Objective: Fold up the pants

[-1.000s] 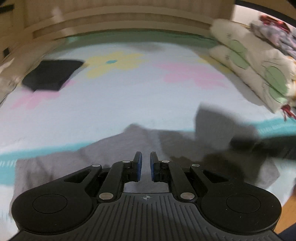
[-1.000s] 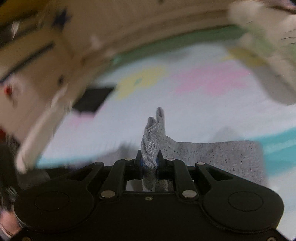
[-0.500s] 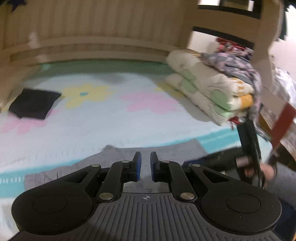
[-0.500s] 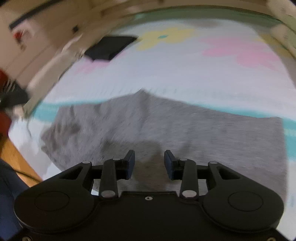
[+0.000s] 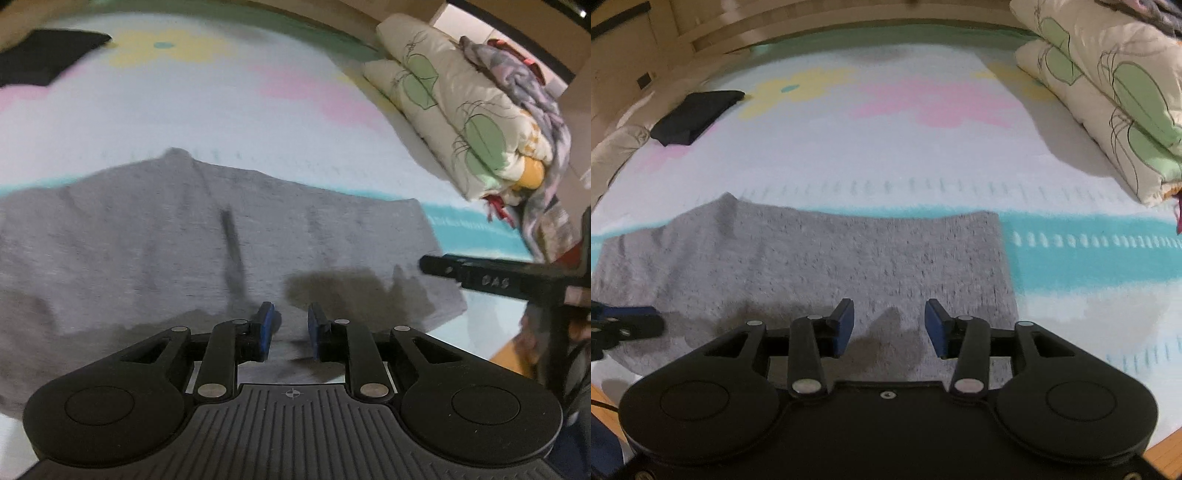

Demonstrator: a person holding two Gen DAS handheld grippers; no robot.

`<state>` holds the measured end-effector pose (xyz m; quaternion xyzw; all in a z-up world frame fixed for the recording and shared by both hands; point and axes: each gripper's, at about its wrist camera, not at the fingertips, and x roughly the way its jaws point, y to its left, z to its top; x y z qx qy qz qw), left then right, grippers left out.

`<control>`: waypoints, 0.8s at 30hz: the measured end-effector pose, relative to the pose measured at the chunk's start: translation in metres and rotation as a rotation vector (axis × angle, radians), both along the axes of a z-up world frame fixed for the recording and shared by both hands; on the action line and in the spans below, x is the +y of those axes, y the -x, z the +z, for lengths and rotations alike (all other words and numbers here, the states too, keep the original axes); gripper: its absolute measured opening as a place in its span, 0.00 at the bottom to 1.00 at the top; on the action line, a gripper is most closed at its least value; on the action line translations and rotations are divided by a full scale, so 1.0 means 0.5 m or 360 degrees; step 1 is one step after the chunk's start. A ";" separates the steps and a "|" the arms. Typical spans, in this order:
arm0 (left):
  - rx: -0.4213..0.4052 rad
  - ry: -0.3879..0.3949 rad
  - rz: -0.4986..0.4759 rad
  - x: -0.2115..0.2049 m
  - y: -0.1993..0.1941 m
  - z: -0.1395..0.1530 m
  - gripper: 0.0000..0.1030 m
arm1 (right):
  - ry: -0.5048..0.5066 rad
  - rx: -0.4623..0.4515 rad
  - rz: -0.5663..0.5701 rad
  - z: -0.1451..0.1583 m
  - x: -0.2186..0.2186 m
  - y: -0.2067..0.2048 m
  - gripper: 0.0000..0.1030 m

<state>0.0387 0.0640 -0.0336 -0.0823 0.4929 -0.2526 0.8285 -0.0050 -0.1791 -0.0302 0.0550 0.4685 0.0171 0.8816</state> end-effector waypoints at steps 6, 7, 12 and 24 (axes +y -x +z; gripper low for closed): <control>0.0059 -0.0016 0.0018 -0.018 -0.030 -0.051 0.19 | -0.0083 0.0014 -0.0031 -0.012 -0.021 0.004 0.51; 0.0086 -0.0025 0.0024 -0.022 -0.036 -0.062 0.19 | -0.0093 0.0016 -0.0032 -0.012 -0.023 0.006 0.51; 0.0087 -0.0018 0.0087 -0.020 -0.032 -0.070 0.19 | -0.0133 -0.0015 -0.0014 -0.008 -0.025 0.009 0.51; 0.0060 -0.0081 0.0156 -0.013 -0.031 -0.079 0.42 | -0.0202 -0.0050 0.0034 0.006 -0.024 0.013 0.51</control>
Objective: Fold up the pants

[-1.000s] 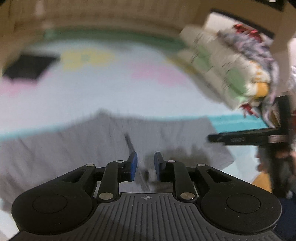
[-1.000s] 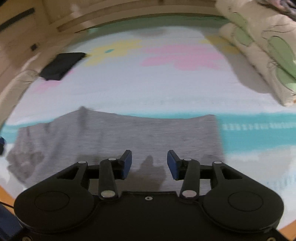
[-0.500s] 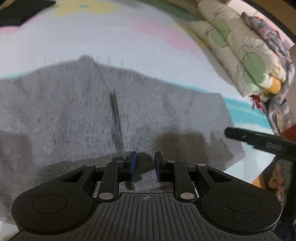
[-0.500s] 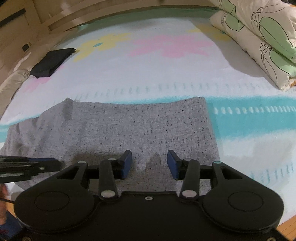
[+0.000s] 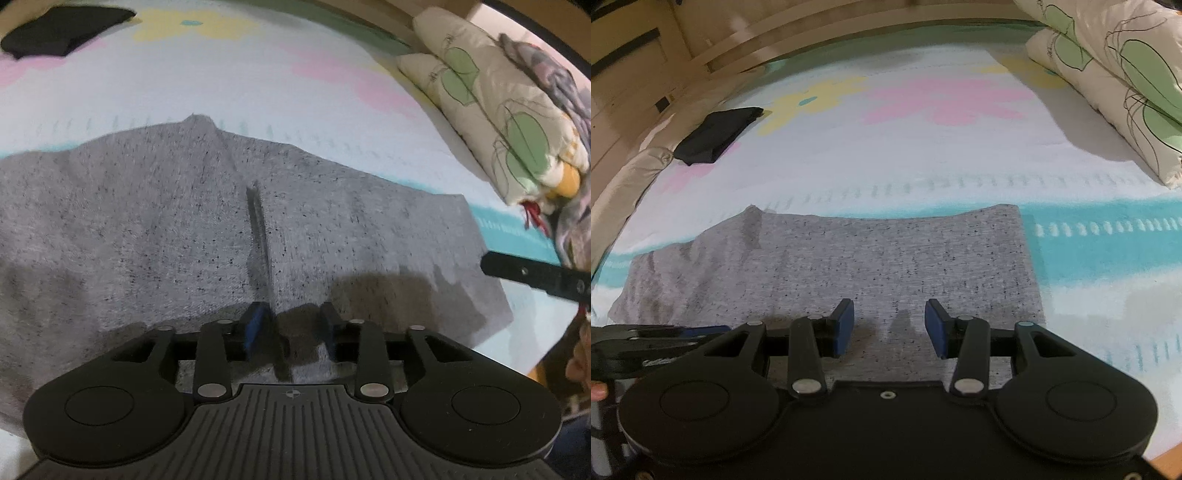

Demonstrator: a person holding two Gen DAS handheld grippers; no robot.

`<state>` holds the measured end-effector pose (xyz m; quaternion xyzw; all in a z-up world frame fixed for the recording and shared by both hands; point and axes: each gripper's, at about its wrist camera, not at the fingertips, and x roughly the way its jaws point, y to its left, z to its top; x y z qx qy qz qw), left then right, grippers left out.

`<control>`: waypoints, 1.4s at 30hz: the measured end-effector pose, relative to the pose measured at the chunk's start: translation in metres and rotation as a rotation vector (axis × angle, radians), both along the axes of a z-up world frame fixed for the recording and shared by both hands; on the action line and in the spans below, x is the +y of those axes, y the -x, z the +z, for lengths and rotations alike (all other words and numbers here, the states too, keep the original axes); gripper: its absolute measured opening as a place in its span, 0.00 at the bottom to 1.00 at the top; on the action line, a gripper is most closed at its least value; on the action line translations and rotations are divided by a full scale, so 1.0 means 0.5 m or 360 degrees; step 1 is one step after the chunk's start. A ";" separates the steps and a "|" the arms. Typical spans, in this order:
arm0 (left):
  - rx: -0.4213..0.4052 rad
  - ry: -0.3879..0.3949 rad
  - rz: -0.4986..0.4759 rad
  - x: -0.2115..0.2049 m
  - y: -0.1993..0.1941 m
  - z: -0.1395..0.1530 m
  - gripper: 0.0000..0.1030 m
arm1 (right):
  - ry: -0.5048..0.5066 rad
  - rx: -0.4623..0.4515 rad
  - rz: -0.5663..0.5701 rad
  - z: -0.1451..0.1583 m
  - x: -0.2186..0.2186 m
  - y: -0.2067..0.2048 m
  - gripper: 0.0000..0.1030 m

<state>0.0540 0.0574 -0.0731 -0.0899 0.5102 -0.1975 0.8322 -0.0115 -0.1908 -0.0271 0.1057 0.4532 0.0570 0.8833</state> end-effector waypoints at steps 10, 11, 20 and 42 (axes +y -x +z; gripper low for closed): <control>0.0017 0.0141 -0.0046 -0.042 -0.026 -0.012 0.72 | -0.0034 0.0001 -0.0028 -0.004 -0.011 -0.001 0.51; 0.0026 0.0163 -0.0058 -0.050 -0.032 -0.014 0.72 | -0.0029 0.0000 -0.0032 -0.004 -0.011 -0.003 0.51; 0.0087 0.0268 0.0101 -0.041 -0.037 -0.021 0.61 | -0.0077 -0.0040 -0.0126 0.008 -0.046 0.000 0.51; -0.0341 -0.0099 0.0197 0.031 -0.023 0.075 0.15 | 0.0081 0.0084 -0.0206 -0.043 -0.042 -0.035 0.51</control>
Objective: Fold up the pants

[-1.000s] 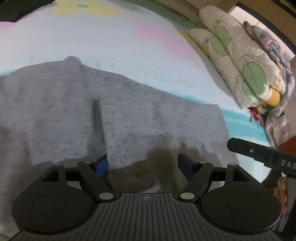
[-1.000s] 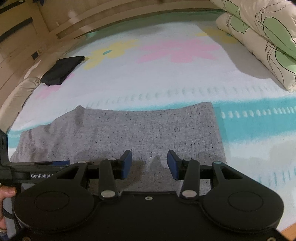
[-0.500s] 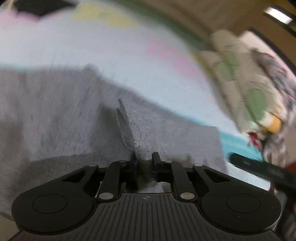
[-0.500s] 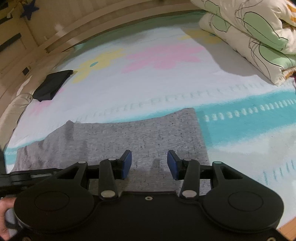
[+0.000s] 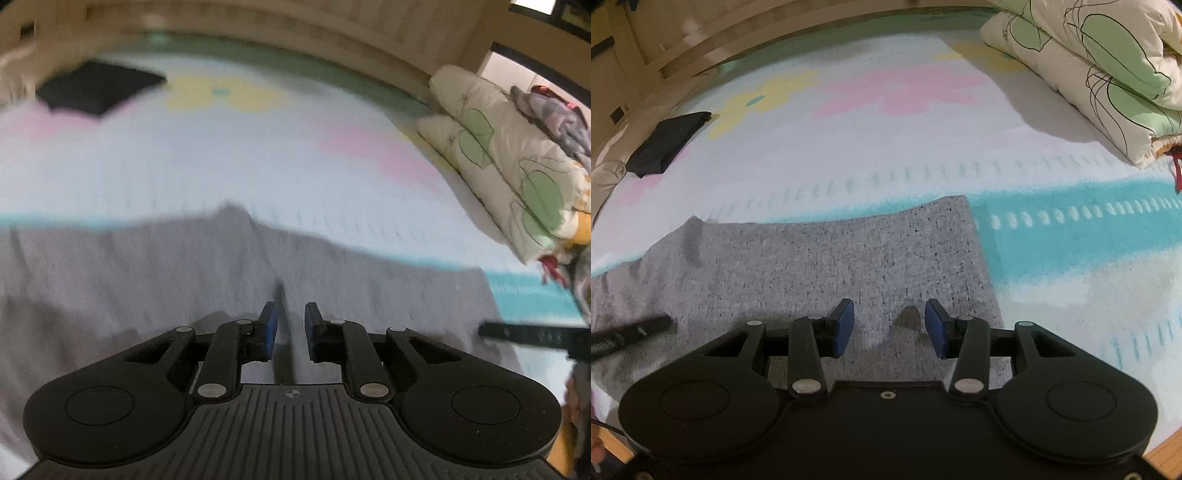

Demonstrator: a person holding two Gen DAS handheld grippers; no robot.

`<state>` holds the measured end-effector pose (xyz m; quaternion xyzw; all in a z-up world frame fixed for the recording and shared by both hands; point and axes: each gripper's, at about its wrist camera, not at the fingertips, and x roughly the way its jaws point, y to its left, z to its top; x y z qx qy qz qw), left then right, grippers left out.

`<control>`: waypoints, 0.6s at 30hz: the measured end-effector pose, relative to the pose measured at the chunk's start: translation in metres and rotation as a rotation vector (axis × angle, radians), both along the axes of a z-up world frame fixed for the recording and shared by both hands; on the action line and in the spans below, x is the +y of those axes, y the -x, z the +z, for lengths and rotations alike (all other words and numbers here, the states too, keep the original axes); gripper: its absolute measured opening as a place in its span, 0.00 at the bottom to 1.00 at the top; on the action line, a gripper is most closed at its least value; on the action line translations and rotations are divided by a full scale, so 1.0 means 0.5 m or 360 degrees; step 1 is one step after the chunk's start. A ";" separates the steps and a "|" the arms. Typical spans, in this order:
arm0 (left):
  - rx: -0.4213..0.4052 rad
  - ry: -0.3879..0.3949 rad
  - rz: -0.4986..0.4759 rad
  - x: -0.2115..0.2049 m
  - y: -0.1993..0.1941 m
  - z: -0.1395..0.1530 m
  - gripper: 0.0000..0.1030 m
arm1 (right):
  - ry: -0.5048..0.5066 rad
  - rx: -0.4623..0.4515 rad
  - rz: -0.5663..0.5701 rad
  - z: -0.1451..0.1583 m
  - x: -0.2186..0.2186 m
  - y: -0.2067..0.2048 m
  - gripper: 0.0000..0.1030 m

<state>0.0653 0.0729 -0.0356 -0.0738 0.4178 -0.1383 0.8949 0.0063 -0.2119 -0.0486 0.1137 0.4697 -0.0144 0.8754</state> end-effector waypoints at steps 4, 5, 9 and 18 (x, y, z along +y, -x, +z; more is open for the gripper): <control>0.0115 -0.0066 0.0031 -0.010 -0.075 -0.029 0.15 | -0.0017 0.0028 0.0001 -0.007 0.007 -0.012 0.51; 0.0152 -0.0089 0.0041 -0.013 -0.097 -0.047 0.15 | -0.0021 0.0030 0.0011 -0.008 0.010 -0.015 0.51; 0.0153 -0.0122 0.0161 0.011 -0.139 -0.088 0.15 | -0.0026 0.0032 0.0055 -0.010 0.024 -0.021 0.51; 0.0135 -0.0042 0.0235 0.039 -0.175 -0.086 0.15 | -0.0025 0.0085 -0.0006 -0.042 0.001 -0.029 0.51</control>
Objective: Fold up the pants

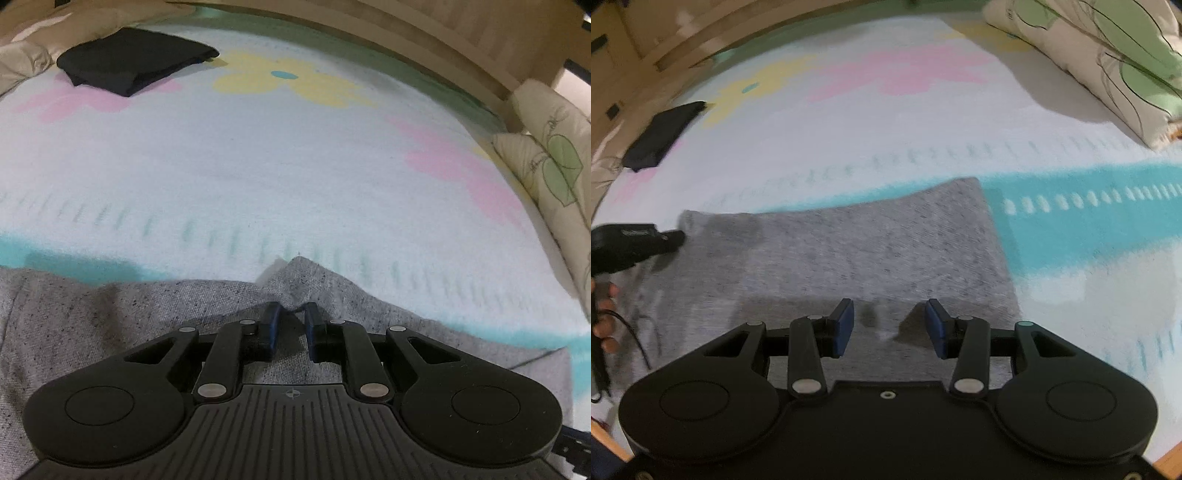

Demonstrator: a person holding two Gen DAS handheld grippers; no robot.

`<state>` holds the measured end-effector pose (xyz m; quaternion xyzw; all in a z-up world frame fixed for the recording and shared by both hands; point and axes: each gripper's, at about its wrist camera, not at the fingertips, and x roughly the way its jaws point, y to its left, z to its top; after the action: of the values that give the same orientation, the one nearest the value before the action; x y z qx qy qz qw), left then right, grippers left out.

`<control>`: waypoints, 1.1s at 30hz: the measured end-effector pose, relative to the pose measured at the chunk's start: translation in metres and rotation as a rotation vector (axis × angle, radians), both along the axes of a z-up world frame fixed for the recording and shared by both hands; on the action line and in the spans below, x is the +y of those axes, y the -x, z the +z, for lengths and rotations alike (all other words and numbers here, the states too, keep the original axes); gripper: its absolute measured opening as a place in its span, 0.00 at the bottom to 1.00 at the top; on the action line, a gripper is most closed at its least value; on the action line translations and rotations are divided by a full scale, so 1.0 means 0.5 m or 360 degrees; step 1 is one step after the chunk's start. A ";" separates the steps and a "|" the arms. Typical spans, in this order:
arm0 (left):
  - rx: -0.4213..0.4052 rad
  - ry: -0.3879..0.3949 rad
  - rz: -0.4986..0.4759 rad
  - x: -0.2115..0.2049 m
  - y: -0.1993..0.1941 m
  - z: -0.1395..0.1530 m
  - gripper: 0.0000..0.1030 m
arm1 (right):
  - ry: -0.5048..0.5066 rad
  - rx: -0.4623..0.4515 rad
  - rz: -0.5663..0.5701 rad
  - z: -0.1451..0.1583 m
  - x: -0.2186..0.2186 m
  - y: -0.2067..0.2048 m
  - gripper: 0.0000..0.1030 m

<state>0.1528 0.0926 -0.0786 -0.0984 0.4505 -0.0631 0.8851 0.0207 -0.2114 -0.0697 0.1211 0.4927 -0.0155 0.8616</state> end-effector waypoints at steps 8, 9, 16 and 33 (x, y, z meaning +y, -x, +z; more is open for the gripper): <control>0.0029 0.0108 -0.0013 0.015 0.015 0.012 0.16 | 0.0149 0.0023 0.0146 -0.021 0.034 0.001 0.81; 0.0036 0.0149 0.0004 0.025 0.021 0.015 0.16 | 0.0199 0.0032 0.0192 -0.026 0.048 0.001 0.90; 0.0035 0.0277 0.0126 0.093 0.097 0.063 0.29 | 0.0317 -0.0028 0.0161 -0.044 0.081 0.021 0.99; -0.0183 0.0318 0.0587 0.291 0.324 0.128 0.51 | 0.0237 -0.0034 0.0039 0.010 0.218 0.013 0.99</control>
<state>-0.0090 0.2381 -0.0147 -0.2625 0.3650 0.0500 0.8918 0.0143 -0.1022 -0.0646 0.0508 0.4825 -0.0404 0.8735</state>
